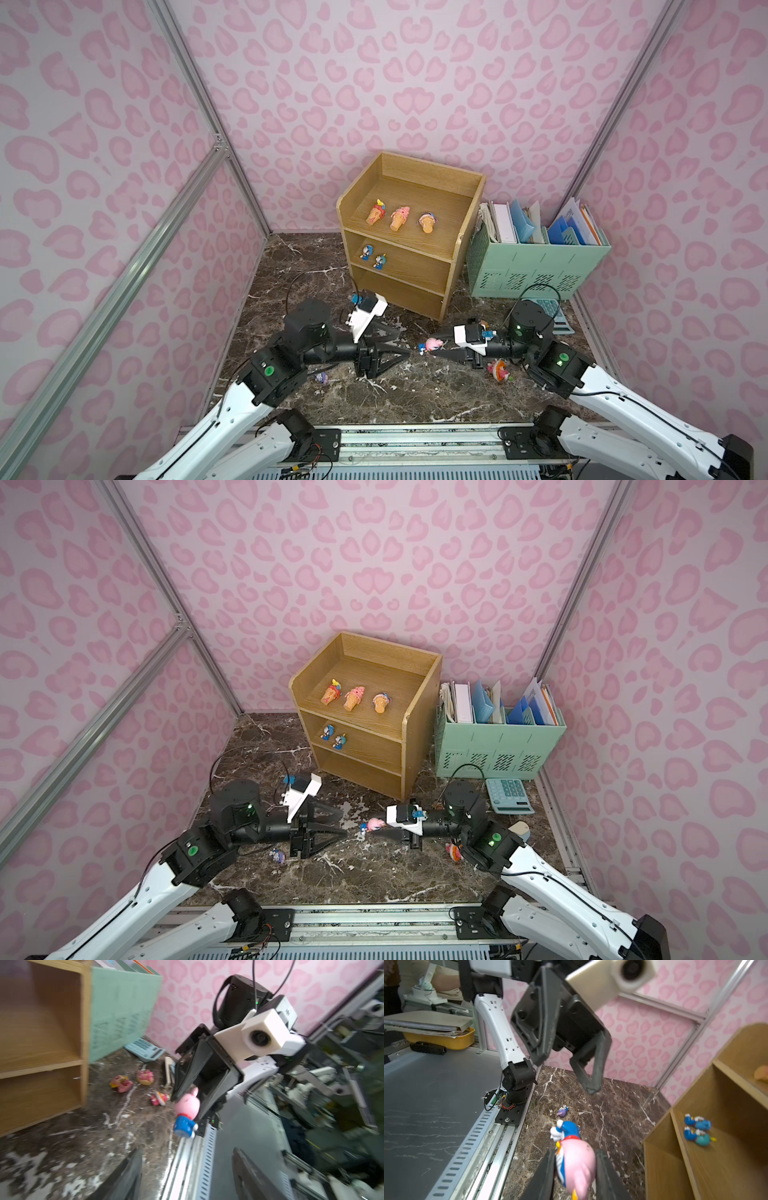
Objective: Organize plastic toys on shelves
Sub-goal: Pick up the plastic toy at the center of the board.
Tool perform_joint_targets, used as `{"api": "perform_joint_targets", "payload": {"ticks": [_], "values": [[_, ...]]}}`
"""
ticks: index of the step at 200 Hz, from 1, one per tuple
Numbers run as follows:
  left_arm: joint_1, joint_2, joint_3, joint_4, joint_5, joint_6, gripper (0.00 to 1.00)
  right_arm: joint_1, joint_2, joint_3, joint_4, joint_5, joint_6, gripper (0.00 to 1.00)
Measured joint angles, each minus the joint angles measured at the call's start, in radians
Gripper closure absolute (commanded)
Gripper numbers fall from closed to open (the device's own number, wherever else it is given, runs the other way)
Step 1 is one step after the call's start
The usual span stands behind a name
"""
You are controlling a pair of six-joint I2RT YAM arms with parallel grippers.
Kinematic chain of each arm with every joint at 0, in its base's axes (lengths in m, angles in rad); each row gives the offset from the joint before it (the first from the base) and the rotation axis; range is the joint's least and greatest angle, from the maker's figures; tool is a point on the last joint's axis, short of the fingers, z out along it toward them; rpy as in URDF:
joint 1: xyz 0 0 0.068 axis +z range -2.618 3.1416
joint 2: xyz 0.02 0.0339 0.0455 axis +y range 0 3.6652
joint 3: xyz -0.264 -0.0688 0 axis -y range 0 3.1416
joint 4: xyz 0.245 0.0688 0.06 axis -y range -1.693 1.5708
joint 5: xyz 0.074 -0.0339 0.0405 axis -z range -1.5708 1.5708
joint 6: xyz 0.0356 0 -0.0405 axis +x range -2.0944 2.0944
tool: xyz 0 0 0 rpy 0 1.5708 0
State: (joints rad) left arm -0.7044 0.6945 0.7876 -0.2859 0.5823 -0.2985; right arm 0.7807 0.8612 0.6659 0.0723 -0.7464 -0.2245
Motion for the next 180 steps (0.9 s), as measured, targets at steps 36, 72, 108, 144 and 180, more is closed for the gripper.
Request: {"api": "perform_joint_targets", "payload": {"ticks": [36, 72, 108, 144, 180], "values": [[-0.062, -0.130, -0.286, 0.214, -0.228, 0.167, 0.26, -0.026, 0.031, -0.042, 0.000, 0.000, 0.262, 0.73], [-0.141, -0.160, -0.412, 0.393, -0.311, 0.402, 0.26, -0.036, 0.035, -0.099, -0.024, 0.004, 0.424, 0.73], [-0.219, -0.092, -0.418, 0.465, -0.330, 0.586, 0.27, -0.063, 0.085, -0.106, -0.050, 0.004, 0.496, 0.73], [-0.320, -0.025, -0.410, 0.463, -0.389, 0.734, 0.27, -0.068, 0.138, -0.105, -0.050, -0.010, 0.540, 0.73], [-0.344, 0.070, -0.364, 0.456, -0.450, 0.808, 0.30, -0.068, 0.160, -0.105, -0.049, -0.034, 0.557, 0.73]]}}
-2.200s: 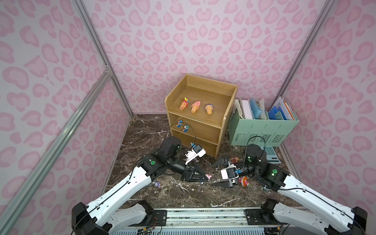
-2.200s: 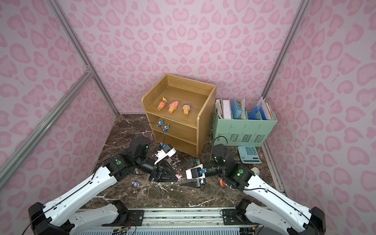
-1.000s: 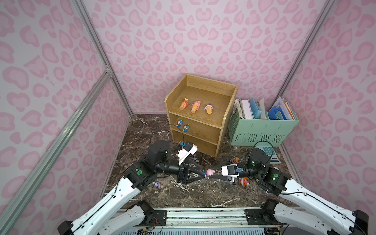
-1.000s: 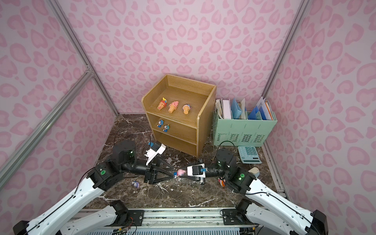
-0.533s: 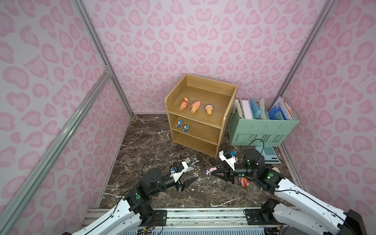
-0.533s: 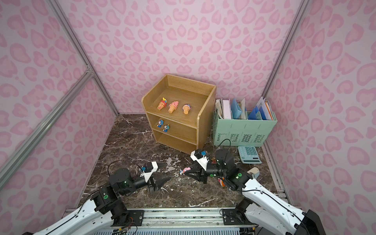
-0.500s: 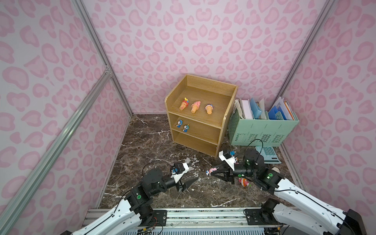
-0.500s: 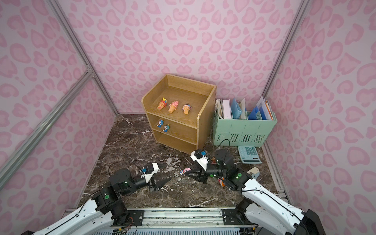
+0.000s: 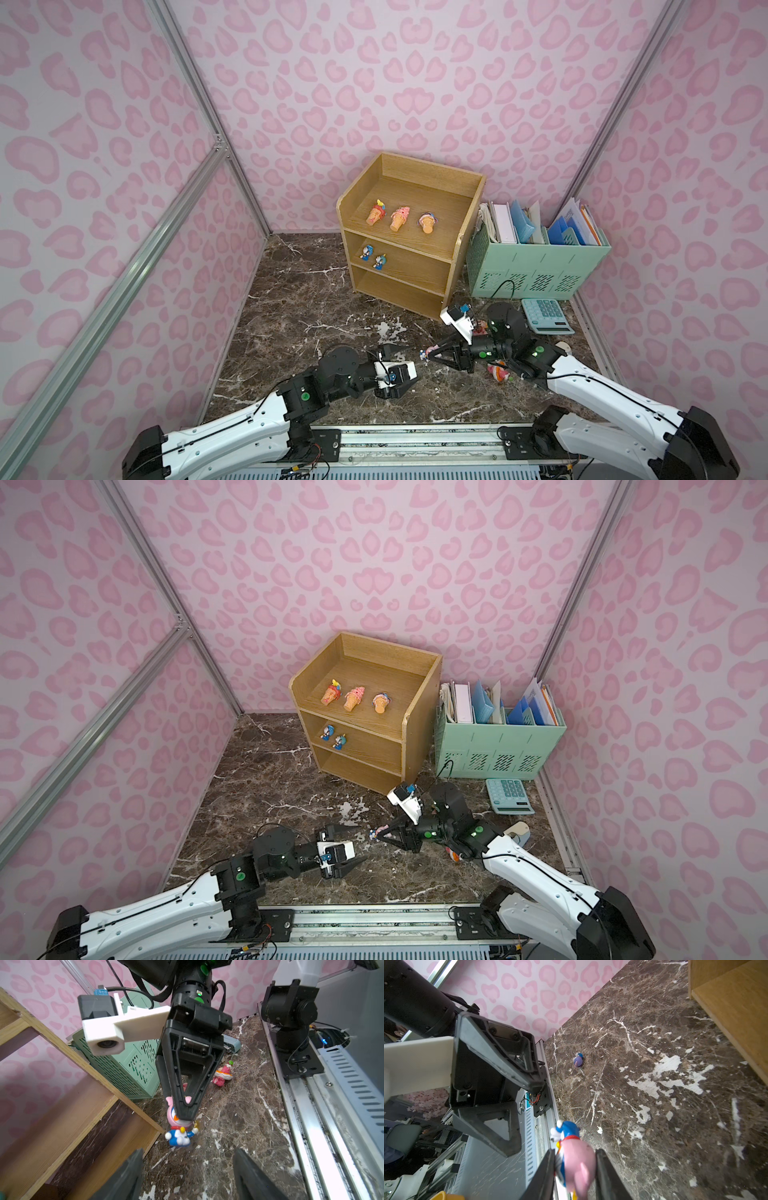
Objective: Organize plastic toys on shelves
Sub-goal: Pick up the plastic toy at the center of the board.
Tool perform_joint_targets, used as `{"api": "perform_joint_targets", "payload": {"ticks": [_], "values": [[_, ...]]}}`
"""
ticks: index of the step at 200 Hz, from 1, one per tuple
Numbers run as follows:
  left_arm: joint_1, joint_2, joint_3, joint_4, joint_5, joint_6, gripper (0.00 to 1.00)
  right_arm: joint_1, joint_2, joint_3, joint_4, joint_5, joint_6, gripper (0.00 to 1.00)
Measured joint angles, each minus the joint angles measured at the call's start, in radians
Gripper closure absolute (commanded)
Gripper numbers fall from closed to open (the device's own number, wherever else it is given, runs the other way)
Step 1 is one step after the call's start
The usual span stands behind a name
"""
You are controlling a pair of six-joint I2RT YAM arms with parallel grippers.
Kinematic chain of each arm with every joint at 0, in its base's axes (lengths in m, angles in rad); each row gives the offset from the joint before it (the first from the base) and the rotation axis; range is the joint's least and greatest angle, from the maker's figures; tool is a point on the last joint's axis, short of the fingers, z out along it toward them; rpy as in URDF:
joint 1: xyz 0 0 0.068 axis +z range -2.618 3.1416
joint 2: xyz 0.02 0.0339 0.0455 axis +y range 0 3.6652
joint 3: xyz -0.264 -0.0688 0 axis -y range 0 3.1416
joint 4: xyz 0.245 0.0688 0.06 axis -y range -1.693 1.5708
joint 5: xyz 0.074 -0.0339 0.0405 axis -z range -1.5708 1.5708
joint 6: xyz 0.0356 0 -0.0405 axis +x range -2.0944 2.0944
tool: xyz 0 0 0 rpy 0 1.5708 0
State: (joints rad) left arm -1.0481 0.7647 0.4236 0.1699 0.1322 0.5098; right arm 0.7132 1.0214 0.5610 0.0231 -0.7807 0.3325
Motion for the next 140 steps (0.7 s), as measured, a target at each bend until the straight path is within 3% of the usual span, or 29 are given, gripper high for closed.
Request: {"api": "perform_joint_targets", "payload": {"ticks": [51, 140], "values": [[-0.013, 0.115, 0.063, -0.015, -0.059, 0.074, 0.33, 0.000, 0.011, 0.006, 0.004, -0.026, 0.007, 0.73], [-0.038, 0.177, 0.084, -0.029, -0.105, 0.118, 0.44, -0.002, 0.048, 0.021, 0.011, -0.061, 0.030, 0.73]]}}
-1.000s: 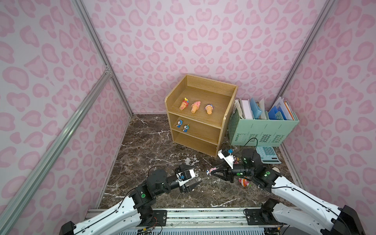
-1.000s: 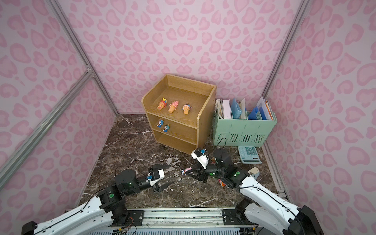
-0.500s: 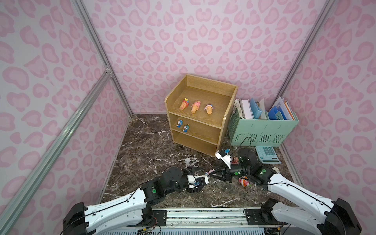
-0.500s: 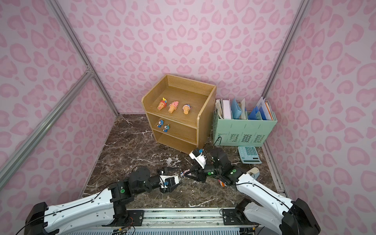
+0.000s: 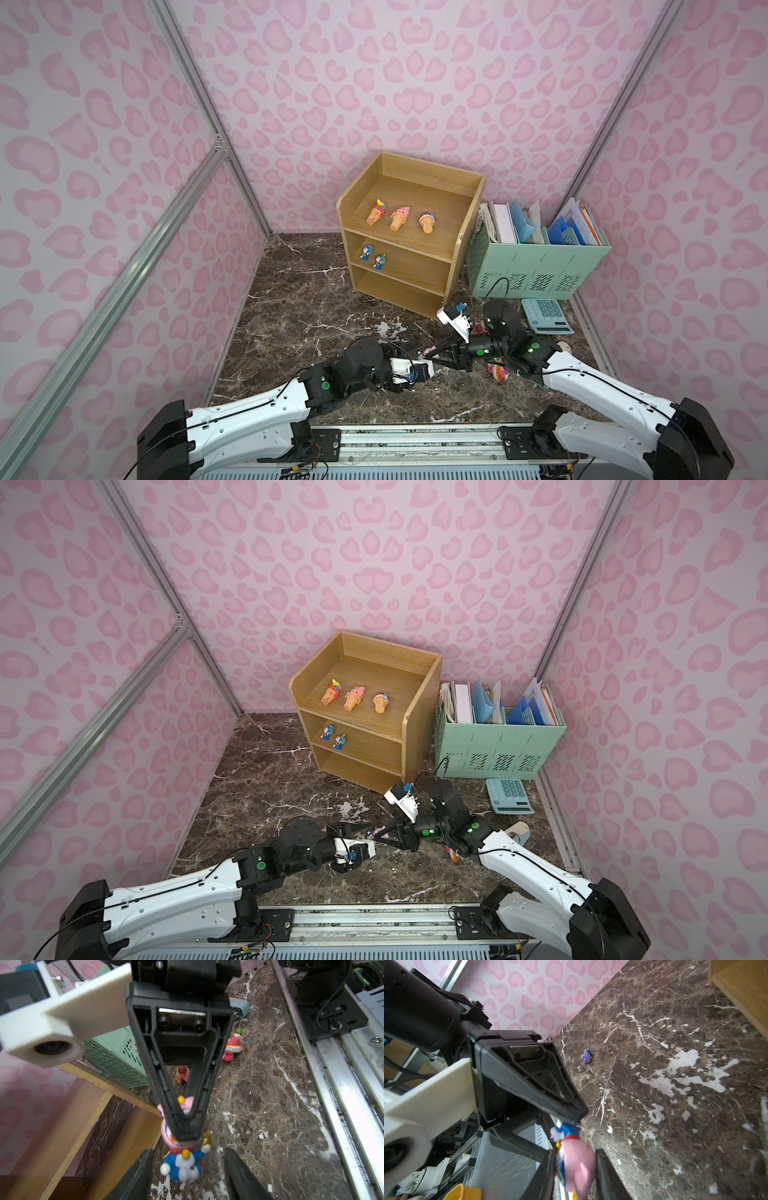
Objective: Organize plastic toys on shelves
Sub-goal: Pick up the plastic toy at the center of the board.
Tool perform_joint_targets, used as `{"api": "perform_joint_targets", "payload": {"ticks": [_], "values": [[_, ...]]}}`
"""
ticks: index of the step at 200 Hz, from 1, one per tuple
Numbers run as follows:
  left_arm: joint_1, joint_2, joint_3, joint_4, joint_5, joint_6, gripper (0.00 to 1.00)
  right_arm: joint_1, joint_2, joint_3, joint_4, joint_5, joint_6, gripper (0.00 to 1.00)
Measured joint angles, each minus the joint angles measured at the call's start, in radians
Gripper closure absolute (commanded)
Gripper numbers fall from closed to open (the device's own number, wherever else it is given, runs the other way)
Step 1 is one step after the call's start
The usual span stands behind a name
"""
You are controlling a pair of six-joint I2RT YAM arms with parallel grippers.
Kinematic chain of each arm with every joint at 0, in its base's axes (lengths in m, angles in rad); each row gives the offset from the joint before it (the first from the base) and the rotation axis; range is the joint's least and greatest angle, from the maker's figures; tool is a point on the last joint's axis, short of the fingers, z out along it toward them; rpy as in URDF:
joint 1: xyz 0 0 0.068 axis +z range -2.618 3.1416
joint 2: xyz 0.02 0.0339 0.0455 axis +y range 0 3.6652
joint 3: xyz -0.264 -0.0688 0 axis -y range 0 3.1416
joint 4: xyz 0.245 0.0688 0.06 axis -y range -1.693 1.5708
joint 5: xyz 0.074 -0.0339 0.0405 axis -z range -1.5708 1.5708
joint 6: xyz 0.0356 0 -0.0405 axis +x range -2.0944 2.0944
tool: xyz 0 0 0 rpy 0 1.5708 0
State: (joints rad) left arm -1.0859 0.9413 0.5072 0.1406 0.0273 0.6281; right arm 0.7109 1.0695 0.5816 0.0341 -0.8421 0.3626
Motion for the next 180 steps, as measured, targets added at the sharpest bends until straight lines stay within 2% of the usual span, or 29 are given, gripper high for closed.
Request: {"api": "perform_joint_targets", "payload": {"ticks": [27, 76, 128, 180], "values": [[-0.008, -0.007, 0.000, -0.003, -0.029, 0.008, 0.45, -0.012, 0.017, 0.001, 0.005, -0.018, 0.029, 0.74], [-0.032, -0.097, -0.039, -0.013, -0.097, 0.061, 0.39, -0.046, 0.065, 0.001, 0.032, -0.084, 0.105, 0.75], [-0.046, -0.116, -0.070, -0.031, -0.111, 0.169, 0.39, -0.058, 0.121, -0.015, 0.132, -0.200, 0.294, 0.76], [-0.046, -0.095, -0.056, -0.017, -0.109, 0.213, 0.45, -0.058, 0.122, -0.098, 0.309, -0.248, 0.536, 0.76]]}}
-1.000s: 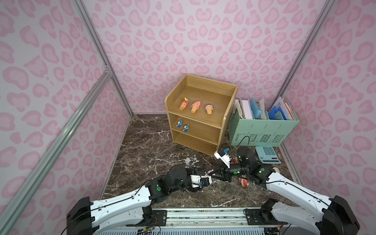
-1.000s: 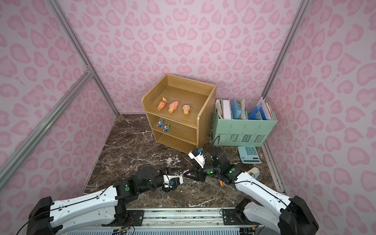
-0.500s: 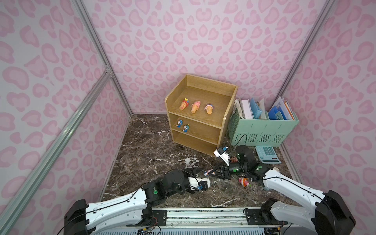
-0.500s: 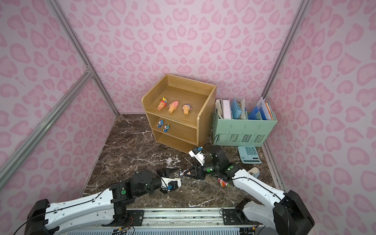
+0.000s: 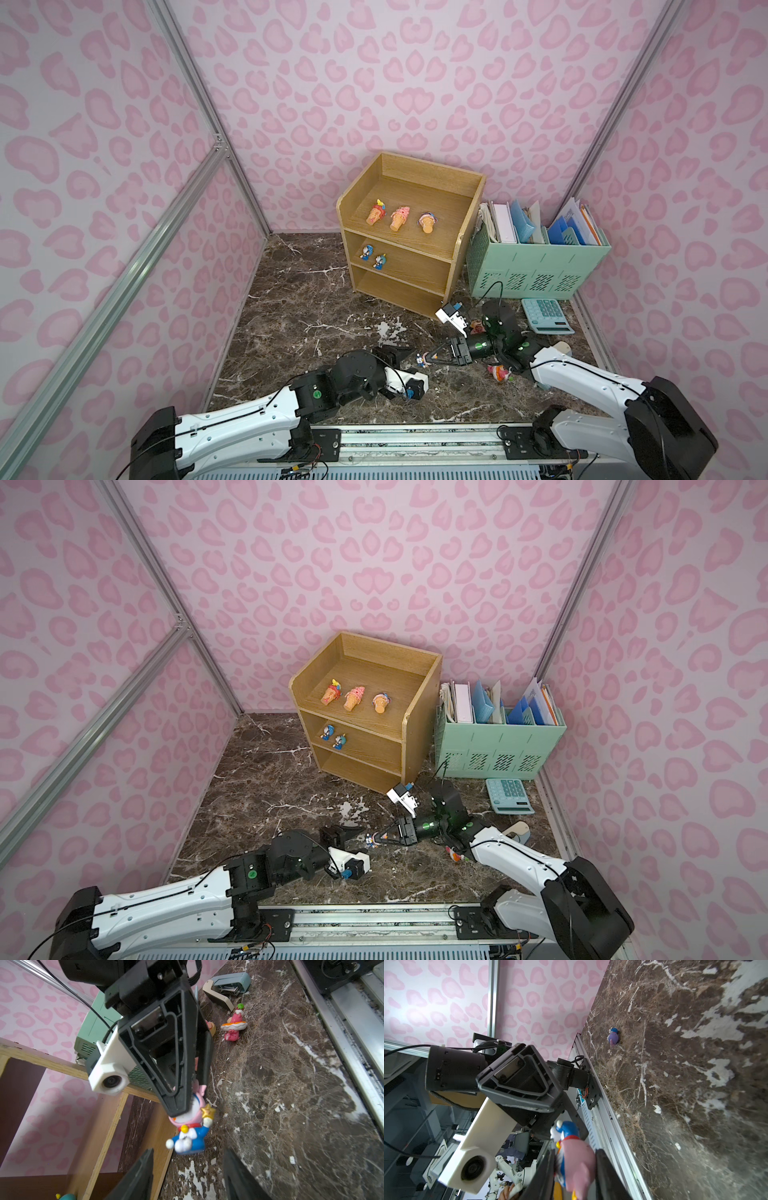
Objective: Organize plastic toys on shelves
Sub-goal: Pick up the plastic toy at the center of the board.
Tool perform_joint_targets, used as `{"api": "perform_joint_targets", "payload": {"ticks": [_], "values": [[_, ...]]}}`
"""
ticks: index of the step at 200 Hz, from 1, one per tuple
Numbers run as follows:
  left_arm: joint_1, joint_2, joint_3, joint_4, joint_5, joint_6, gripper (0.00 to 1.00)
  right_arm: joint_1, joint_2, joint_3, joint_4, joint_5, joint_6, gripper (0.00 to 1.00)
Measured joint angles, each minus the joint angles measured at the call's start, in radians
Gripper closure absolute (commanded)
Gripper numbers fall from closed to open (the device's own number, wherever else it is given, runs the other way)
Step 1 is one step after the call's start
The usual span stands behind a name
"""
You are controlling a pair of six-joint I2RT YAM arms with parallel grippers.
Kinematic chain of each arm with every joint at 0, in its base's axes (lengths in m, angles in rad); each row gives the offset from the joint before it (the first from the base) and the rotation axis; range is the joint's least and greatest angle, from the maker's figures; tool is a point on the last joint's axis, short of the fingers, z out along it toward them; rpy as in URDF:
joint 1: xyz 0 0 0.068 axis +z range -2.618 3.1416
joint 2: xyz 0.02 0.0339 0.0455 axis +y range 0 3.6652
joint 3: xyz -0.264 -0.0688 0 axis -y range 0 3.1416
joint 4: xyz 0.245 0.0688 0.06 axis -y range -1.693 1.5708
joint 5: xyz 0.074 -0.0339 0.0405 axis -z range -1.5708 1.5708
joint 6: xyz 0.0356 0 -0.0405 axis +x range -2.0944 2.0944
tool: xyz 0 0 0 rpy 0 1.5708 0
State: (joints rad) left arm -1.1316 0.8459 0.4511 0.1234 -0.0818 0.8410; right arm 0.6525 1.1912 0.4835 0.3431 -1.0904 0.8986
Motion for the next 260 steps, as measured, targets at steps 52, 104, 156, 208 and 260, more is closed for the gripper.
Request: {"api": "perform_joint_targets", "payload": {"ticks": [52, 104, 156, 208, 260], "values": [[-0.001, 0.012, 0.008, 0.003, 0.022, -0.001, 0.51, 0.000, 0.000, -0.050, 0.140, -0.014, 0.159, 0.75], [-0.001, 0.032, 0.030, 0.001, 0.047, -0.005, 0.60, 0.000, 0.013, -0.066, 0.227, -0.029, 0.254, 0.75], [-0.001, 0.025, 0.031, -0.013, 0.054, -0.008, 0.65, 0.001, 0.026, -0.099, 0.320, -0.043, 0.360, 0.75], [0.000, 0.027, 0.035, -0.021, 0.063, -0.010, 0.66, 0.002, 0.046, -0.122, 0.399, -0.049, 0.443, 0.74], [0.000, 0.042, 0.046, -0.024, 0.070, -0.017, 0.65, 0.002, 0.070, -0.138, 0.478, -0.050, 0.498, 0.73]]}}
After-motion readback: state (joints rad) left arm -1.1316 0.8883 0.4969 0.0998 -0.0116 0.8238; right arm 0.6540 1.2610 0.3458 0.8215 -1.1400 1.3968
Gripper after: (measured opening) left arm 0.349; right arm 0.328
